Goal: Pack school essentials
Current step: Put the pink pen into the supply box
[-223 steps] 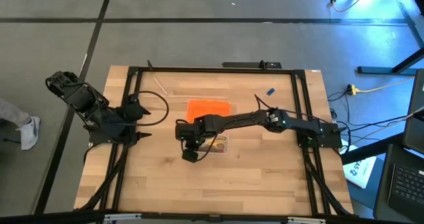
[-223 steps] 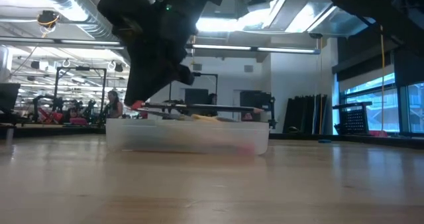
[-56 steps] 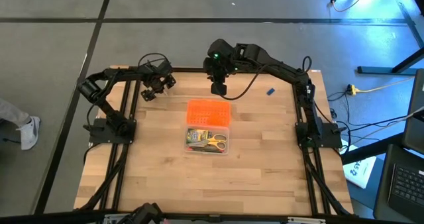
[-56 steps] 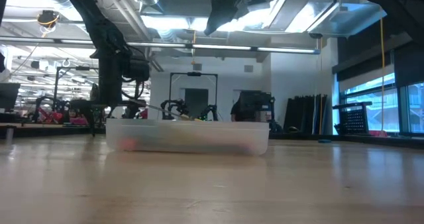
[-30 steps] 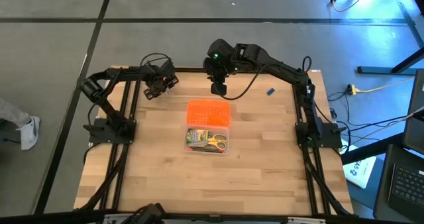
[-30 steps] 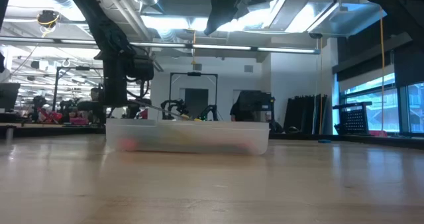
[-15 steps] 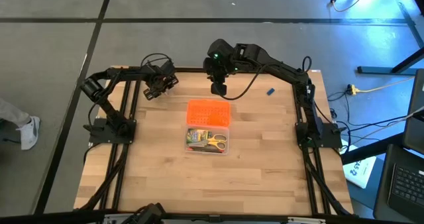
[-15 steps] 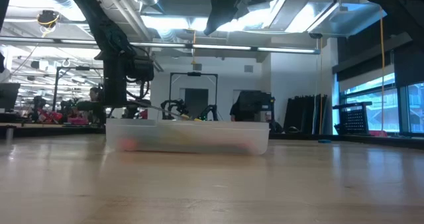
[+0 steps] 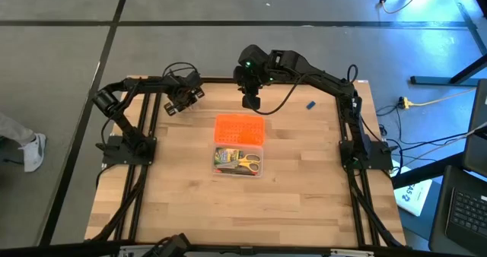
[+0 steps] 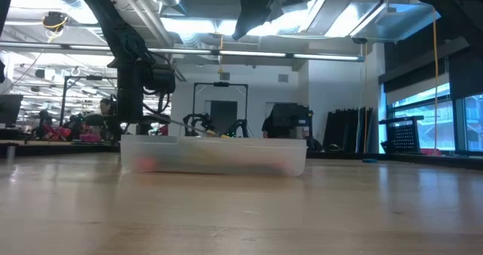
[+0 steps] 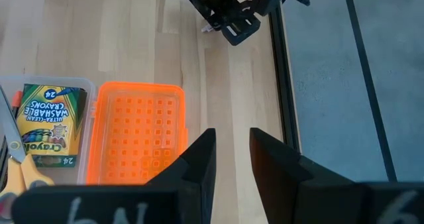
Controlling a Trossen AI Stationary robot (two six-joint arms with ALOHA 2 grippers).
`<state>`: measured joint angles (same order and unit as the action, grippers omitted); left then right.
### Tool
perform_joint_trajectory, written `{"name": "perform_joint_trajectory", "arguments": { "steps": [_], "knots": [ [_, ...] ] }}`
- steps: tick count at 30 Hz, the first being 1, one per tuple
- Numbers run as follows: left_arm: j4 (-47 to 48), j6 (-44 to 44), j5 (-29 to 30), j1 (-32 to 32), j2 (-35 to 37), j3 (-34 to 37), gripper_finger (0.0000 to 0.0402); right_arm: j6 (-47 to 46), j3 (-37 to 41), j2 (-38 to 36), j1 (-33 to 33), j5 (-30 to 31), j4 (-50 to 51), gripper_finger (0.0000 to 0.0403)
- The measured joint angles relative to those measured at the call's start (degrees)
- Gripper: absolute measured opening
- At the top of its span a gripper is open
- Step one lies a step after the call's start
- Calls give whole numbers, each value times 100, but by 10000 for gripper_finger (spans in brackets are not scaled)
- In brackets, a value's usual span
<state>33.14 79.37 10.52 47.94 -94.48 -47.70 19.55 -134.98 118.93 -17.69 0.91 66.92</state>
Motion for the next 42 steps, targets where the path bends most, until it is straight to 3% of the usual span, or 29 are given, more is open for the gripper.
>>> {"name": "perform_joint_trajectory", "arguments": {
  "steps": [18,42],
  "knots": [
    [88,-370,60,-105,-2,-15,30,2,0,0,0,-2,2,94],
    [203,-1950,72,-244,-2,-9,26,2,0,0,-1,0,-2,94]
  ]
}}
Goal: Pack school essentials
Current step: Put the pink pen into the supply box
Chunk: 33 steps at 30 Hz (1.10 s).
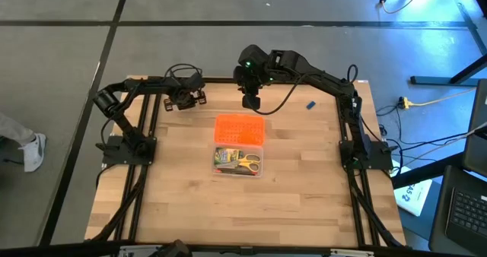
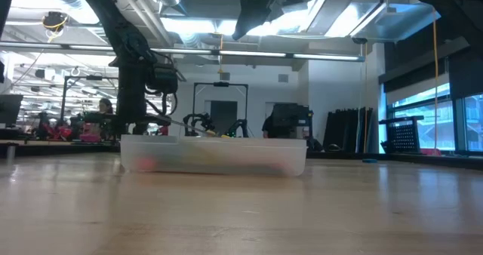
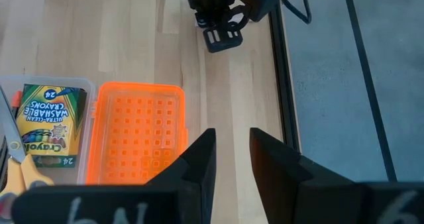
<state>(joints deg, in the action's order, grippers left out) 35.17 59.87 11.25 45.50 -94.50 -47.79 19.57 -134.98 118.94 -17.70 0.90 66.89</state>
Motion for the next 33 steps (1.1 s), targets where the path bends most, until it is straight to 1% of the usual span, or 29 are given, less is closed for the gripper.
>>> {"name": "perform_joint_trajectory", "arguments": {
  "steps": [10,15,18,22,25,29,33],
  "knots": [
    [20,-277,-56,-18,4,0,27,-1,0,2,0,0,-2,94],
    [37,-797,-345,-26,127,18,23,-1,0,0,-1,-1,-2,94],
    [77,-1029,-434,-42,367,37,23,-2,0,2,1,0,-2,94],
    [66,-1343,-388,-32,741,33,26,0,0,1,-1,-1,-16,94],
    [120,-1553,-439,-91,1026,26,21,0,0,2,-1,-1,-24,94],
    [384,-1825,-426,-254,1395,22,14,0,0,2,1,-2,-24,94],
    [733,-1971,-413,-519,1756,15,15,-1,0,2,0,0,-24,94]
  ]
}}
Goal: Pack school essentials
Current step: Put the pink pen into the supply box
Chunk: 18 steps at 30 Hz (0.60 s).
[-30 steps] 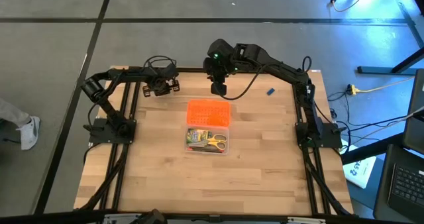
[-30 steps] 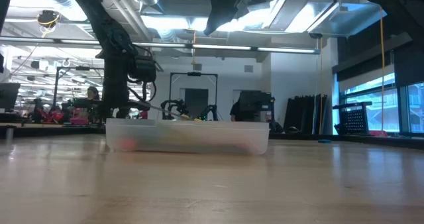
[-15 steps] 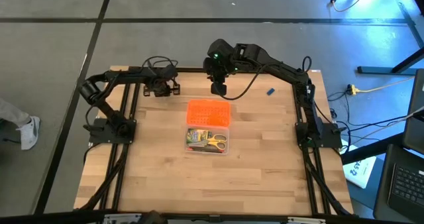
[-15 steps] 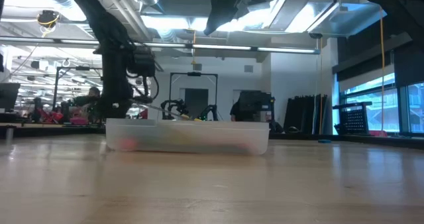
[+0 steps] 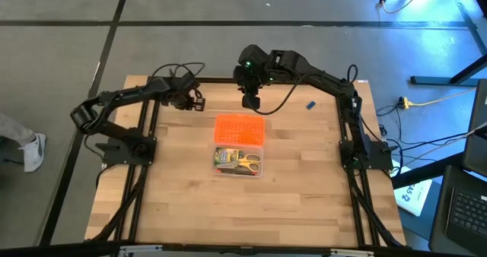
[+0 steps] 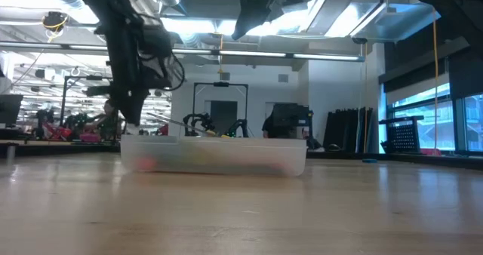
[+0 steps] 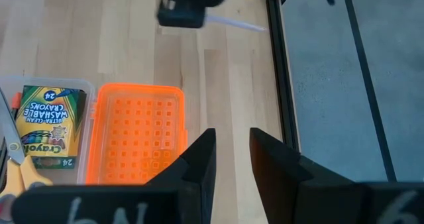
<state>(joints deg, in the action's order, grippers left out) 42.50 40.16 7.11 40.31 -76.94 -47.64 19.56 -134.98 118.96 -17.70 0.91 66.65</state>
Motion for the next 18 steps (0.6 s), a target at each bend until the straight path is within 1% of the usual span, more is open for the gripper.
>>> {"name": "perform_joint_trajectory", "arguments": {
  "steps": [9,13,18],
  "knots": [
    [311,-87,20,-764,706,-7,16,8,0,0,-1,0,-101,94],
    [411,-85,-18,-1163,883,-7,11,-45,0,0,1,-2,-380,94],
    [485,-36,-37,-1650,924,-7,10,-45,0,2,1,-1,-695,94]
  ]
}}
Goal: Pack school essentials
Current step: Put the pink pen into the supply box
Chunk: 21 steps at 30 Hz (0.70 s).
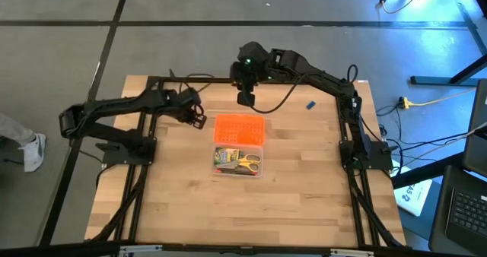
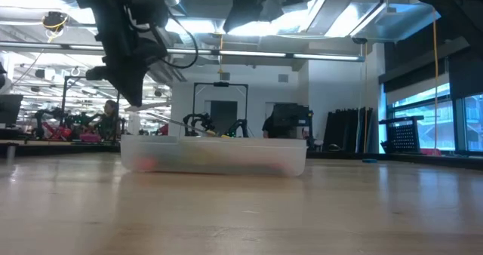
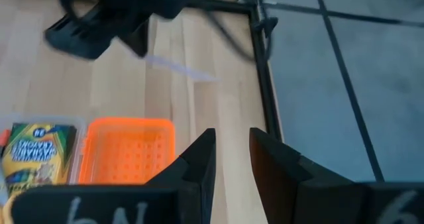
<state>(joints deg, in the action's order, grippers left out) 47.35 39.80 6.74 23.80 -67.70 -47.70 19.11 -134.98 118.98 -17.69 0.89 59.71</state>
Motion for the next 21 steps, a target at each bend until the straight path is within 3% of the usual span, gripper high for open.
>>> {"name": "perform_joint_trajectory", "arguments": {
  "steps": [7,15,21],
  "knots": [
    [119,196,-27,-547,-16,-2,6,-1064,0,0,51,-203,181,94],
    [-187,173,-164,-1273,-15,-2,6,-790,0,-23,125,-1524,1074,94],
    [-930,-287,-302,-1813,-38,-7,1,-854,0,-287,157,-1801,1465,94]
  ]
}}
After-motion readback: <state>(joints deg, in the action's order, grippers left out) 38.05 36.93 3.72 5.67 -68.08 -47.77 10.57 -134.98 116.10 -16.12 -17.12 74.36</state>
